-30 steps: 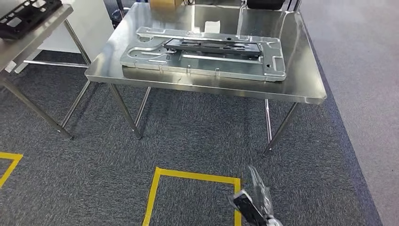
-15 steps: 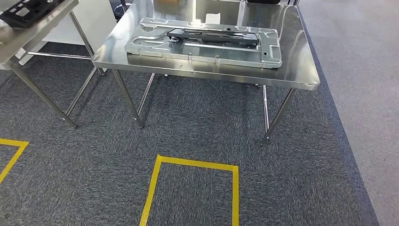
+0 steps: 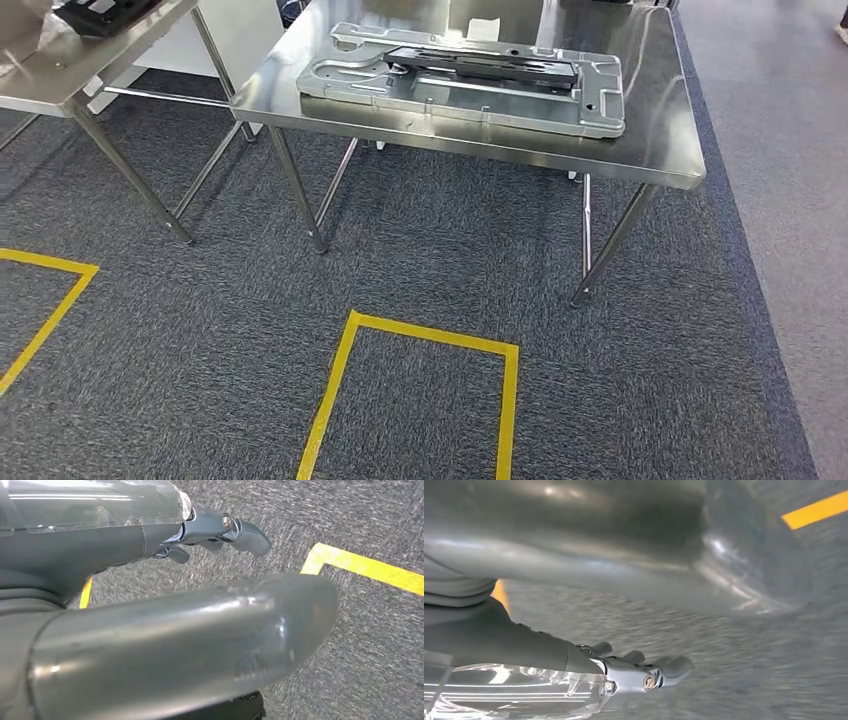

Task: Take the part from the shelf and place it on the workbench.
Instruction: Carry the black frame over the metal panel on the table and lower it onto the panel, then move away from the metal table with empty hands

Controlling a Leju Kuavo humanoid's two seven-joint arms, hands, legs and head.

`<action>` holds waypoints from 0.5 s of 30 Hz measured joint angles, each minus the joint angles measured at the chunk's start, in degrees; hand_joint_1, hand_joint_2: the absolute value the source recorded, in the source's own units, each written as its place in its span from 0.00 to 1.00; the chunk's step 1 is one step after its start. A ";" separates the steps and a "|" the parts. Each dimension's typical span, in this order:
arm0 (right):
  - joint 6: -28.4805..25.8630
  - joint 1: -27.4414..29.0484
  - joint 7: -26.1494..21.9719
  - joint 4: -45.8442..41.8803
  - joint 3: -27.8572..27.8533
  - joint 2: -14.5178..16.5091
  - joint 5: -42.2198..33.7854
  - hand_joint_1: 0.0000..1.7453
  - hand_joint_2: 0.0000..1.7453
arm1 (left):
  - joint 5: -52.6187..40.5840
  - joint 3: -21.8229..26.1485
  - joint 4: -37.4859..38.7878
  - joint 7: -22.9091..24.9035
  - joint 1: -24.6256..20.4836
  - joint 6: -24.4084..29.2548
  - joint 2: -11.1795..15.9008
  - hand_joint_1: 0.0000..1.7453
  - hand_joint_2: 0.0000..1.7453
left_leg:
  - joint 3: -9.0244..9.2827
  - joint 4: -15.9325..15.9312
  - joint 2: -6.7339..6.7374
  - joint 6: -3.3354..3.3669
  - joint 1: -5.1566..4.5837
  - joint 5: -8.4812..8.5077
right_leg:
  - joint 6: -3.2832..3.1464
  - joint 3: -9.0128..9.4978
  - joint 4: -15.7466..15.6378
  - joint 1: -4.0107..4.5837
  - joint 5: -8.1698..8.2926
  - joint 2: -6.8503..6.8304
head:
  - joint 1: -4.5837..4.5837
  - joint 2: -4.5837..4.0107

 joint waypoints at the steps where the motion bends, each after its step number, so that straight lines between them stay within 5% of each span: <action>1: -0.48 -0.19 2.38 0.43 -0.45 0.05 0.25 0.00 0.00 | 0.03 0.05 0.00 -0.12 0.01 0.01 0.01 0.00 0.00 | -0.57 1.16 0.68 -0.26 0.04 -0.82 | -0.51 -0.03 -0.17 -0.07 0.18 -0.70 | -0.18 -0.01; 4: -0.81 -0.36 7.70 1.71 -1.21 0.17 2.19 0.00 0.00 | -0.05 0.14 -0.02 -0.32 -0.08 0.02 0.01 0.00 0.00 | -5.06 10.85 3.47 -0.84 0.10 -6.27 | -1.40 -0.45 -0.34 0.14 0.49 -2.91 | -0.79 0.00; 6: 0.24 -0.35 9.34 2.45 -1.20 0.20 4.06 0.00 0.00 | -0.23 0.15 -0.02 -0.37 -0.02 0.06 0.04 0.00 0.00 | -7.34 16.12 3.88 -1.01 0.14 -7.94 | -1.49 -0.76 -0.22 0.45 0.54 -4.34 | -0.81 0.00; 8: 1.80 -0.41 10.41 3.06 -0.92 0.22 6.06 0.00 0.00 | -0.40 0.15 -0.05 -0.37 0.08 0.17 0.16 0.00 0.00 | -5.49 13.11 4.34 -0.80 0.08 -5.40 | -1.51 -0.85 -0.05 0.64 0.53 -5.61 | -0.82 0.00; 11: 4.07 -0.56 12.75 3.85 0.20 0.22 9.37 0.00 0.00 | -0.57 0.13 -0.15 -0.06 -0.16 0.50 0.49 0.00 0.00 | 0.10 2.00 7.25 0.19 -0.50 -0.93 | -1.16 -0.78 0.22 1.01 0.41 -7.32 | -0.80 -0.01; 13: 5.36 -0.66 14.24 4.18 1.10 0.21 11.15 0.00 0.00 | -0.61 0.13 -0.23 0.33 -0.27 0.80 0.61 0.00 0.00 | 0.56 -0.02 7.70 0.74 -0.91 -0.65 | -0.63 -0.79 0.31 1.19 0.43 -8.36 | -0.74 -0.01; 15: 6.31 -0.93 15.23 4.38 1.87 0.20 12.24 0.00 0.00 | -0.69 0.15 -0.28 0.83 0.00 1.05 0.65 0.00 0.00 | 0.33 -0.30 6.60 1.36 -0.72 -0.16 | 0.02 -0.70 0.41 1.11 0.30 -8.50 | -0.73 -0.01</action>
